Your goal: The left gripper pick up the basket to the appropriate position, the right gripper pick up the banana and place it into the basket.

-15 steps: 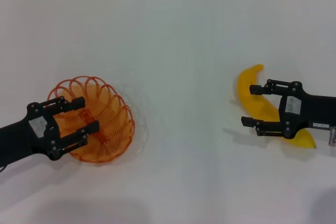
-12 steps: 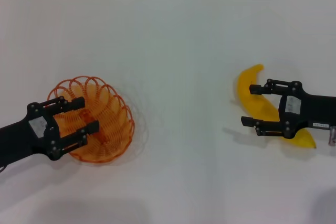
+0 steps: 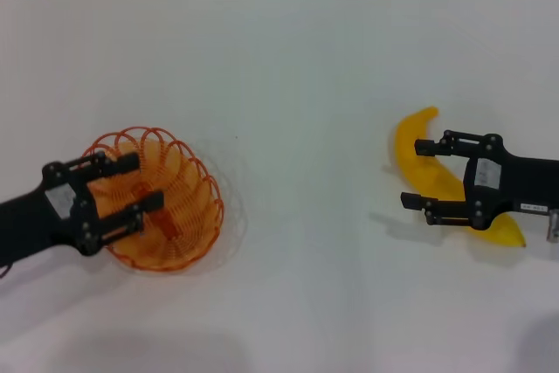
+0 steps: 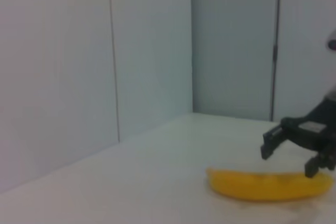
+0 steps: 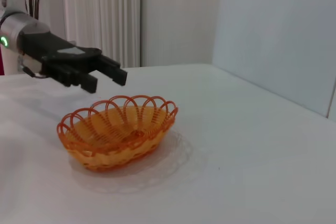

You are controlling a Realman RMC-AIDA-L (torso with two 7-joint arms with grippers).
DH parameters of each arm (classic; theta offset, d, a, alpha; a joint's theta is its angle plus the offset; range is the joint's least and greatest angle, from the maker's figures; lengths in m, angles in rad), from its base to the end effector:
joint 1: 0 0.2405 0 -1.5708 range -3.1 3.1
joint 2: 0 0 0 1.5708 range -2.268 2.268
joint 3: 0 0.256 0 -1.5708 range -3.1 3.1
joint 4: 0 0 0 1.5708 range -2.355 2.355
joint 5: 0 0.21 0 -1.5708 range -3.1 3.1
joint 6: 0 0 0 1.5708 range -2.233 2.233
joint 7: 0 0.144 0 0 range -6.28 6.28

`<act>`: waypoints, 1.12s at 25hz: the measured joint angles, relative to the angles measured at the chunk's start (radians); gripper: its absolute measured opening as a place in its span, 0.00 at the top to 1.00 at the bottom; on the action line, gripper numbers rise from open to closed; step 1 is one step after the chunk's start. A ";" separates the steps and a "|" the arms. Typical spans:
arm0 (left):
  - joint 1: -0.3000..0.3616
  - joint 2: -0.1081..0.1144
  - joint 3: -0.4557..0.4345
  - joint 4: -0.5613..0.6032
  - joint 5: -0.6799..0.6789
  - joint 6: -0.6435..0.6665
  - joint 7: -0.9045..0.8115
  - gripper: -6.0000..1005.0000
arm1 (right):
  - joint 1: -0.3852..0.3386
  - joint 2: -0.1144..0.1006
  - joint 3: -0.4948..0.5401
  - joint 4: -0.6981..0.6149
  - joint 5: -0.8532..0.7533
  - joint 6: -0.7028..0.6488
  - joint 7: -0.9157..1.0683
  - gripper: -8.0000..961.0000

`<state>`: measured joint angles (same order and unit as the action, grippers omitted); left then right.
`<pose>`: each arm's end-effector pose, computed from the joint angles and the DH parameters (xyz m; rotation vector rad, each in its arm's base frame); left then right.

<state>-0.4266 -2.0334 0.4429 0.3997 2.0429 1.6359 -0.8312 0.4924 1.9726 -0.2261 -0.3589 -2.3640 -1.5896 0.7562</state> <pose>-0.3131 0.2777 -0.0022 -2.5808 -0.3215 -0.7854 0.3346 0.2853 0.0087 -2.6677 0.2601 0.5574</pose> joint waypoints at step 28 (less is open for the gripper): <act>-0.392 0.003 0.119 0.505 0.641 -0.100 -0.610 0.39 | 0.067 0.013 -0.018 0.003 -0.003 -0.009 0.011 0.18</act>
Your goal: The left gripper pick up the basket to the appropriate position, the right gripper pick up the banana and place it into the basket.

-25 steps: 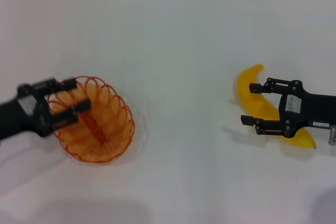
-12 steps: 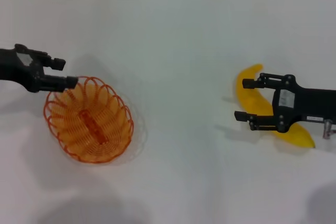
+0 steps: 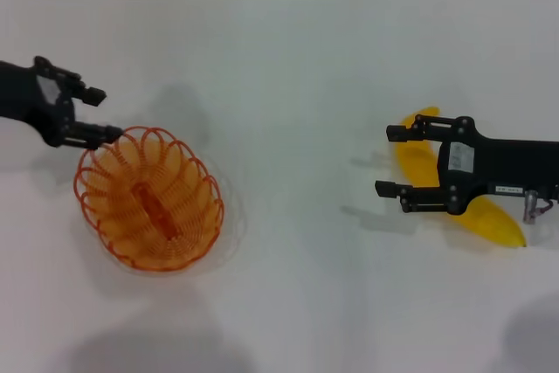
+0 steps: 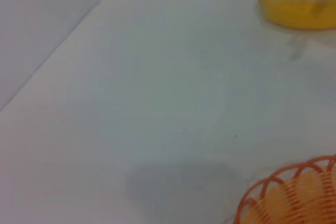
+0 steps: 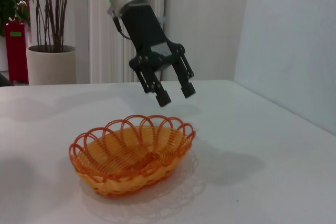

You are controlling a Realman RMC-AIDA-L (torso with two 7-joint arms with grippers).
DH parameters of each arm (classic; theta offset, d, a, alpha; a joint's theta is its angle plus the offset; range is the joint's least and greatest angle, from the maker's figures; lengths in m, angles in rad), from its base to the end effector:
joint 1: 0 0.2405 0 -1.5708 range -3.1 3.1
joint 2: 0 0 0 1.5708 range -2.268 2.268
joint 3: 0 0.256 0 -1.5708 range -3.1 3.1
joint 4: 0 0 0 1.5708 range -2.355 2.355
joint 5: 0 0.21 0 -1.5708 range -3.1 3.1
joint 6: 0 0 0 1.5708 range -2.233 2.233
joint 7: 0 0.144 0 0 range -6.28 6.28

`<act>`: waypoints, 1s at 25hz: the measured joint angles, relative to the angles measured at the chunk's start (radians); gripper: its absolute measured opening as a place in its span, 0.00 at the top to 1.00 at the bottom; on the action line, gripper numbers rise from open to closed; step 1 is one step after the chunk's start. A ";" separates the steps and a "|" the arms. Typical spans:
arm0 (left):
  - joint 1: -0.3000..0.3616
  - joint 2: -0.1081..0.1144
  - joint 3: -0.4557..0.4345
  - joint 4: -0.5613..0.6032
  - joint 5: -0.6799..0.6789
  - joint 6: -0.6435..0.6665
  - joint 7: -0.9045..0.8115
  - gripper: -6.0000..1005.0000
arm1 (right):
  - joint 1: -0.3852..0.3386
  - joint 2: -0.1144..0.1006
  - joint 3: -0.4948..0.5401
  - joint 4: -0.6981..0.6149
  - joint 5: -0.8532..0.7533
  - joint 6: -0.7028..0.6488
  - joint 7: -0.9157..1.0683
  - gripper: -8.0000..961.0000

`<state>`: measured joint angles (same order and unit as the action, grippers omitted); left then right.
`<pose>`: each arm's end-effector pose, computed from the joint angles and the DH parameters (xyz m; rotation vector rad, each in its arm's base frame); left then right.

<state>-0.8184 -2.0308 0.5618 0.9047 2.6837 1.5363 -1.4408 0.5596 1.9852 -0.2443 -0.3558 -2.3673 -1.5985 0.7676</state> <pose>-0.2389 0.4035 0.0601 -2.7846 -0.2438 0.2047 0.3110 0.3030 0.0010 -2.7147 0.1834 0.5982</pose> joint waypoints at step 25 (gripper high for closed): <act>-0.066 -0.008 0.161 -0.178 0.029 -0.174 -0.063 0.55 | 0.006 0.000 0.000 0.001 0.002 0.000 0.004 0.18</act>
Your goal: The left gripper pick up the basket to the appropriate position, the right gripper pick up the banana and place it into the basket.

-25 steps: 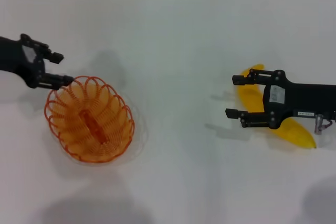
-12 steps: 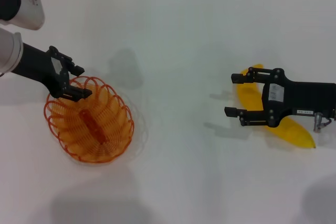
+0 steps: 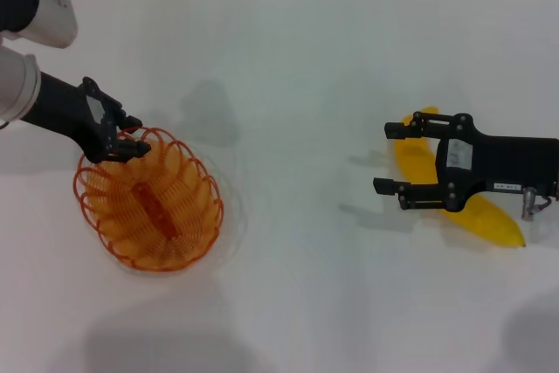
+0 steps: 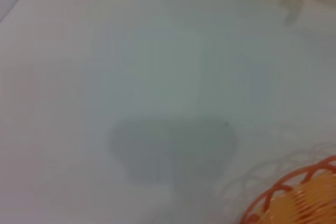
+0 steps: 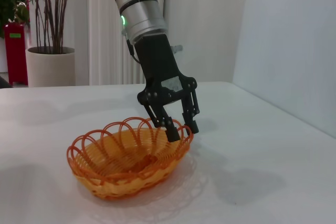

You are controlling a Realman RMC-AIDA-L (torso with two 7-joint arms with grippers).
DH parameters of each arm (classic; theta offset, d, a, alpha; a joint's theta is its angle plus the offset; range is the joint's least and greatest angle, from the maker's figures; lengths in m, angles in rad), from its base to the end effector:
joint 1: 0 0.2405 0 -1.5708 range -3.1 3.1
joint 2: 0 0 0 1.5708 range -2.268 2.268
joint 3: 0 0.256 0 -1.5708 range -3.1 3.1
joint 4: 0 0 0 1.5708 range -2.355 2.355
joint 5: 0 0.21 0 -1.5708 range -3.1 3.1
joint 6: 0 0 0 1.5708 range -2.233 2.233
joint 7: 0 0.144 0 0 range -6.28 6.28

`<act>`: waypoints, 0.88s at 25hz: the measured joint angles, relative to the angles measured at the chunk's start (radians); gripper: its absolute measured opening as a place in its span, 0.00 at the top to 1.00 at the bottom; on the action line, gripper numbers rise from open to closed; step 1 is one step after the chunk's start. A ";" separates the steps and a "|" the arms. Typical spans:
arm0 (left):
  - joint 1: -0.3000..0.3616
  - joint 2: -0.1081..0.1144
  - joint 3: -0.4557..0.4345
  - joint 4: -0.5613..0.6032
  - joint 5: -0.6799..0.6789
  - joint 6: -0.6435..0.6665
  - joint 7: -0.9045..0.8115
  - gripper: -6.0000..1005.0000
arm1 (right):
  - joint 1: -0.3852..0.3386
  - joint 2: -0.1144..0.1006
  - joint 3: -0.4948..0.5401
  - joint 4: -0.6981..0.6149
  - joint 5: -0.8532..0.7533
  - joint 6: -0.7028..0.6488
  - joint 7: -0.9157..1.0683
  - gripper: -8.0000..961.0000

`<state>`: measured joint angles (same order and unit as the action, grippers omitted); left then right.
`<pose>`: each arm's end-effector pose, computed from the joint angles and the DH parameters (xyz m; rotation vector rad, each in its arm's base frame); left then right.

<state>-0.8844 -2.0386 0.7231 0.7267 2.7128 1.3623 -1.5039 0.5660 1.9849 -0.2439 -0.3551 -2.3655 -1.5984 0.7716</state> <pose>-0.2304 0.4169 0.0138 -2.8301 -0.2139 0.3619 0.3090 0.3052 0.0012 -2.7146 0.1807 0.6030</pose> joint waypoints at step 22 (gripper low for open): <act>0.002 -0.001 0.061 -0.002 -0.002 -0.039 -0.043 0.90 | -0.007 0.000 0.005 0.001 0.002 -0.001 0.000 0.18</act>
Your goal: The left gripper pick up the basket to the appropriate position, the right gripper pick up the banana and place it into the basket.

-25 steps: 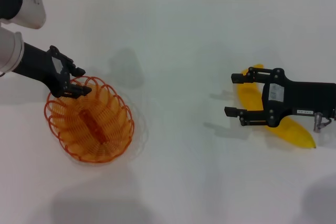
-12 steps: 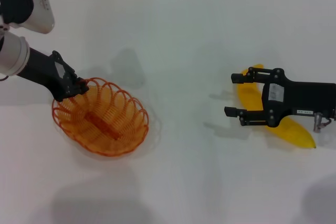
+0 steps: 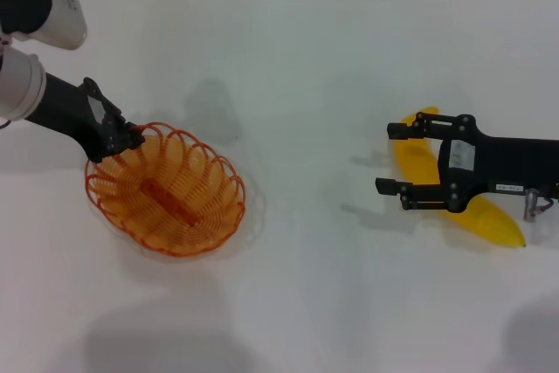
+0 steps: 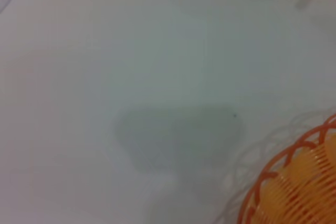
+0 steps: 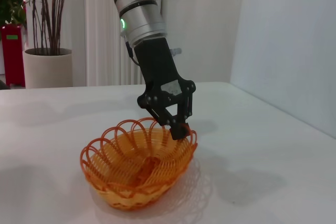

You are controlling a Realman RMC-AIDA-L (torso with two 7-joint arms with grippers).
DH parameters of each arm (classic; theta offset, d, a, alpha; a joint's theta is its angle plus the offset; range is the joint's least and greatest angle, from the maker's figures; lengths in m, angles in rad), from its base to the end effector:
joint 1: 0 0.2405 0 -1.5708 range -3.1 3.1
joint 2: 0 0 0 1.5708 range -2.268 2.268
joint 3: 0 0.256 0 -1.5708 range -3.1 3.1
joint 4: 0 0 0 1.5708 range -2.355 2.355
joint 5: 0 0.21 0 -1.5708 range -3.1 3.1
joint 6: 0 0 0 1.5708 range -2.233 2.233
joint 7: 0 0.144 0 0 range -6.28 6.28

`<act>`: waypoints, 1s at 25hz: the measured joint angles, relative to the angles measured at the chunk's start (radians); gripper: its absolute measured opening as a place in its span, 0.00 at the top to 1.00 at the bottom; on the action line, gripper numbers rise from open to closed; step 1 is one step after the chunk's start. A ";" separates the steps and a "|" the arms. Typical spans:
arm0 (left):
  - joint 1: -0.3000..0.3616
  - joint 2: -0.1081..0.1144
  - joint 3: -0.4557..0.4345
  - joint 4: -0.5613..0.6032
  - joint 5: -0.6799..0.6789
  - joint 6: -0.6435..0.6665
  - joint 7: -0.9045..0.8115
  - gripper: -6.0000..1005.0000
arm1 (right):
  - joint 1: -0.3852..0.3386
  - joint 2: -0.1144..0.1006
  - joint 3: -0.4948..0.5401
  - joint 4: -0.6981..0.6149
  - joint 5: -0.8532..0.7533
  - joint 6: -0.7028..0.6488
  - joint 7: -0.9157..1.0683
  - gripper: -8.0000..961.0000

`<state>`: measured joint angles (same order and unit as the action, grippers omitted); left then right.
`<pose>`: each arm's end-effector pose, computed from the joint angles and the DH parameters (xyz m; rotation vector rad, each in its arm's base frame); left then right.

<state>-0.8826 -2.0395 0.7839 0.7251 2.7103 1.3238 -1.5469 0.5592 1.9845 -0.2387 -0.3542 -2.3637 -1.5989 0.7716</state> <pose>-0.2298 0.4198 0.0100 -2.8084 -0.2165 0.4112 0.3109 0.3035 0.0017 -2.7066 0.1921 0.6060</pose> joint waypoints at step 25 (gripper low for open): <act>0.065 -0.005 -0.005 0.048 -0.227 0.101 -0.441 0.94 | -0.008 -0.006 0.007 0.000 0.018 -0.023 0.000 0.18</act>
<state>-0.8180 -2.0441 0.7793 0.7735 2.4834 1.4246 -1.9879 0.5513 1.9783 -0.2316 -0.3544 -2.3456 -1.6224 0.7716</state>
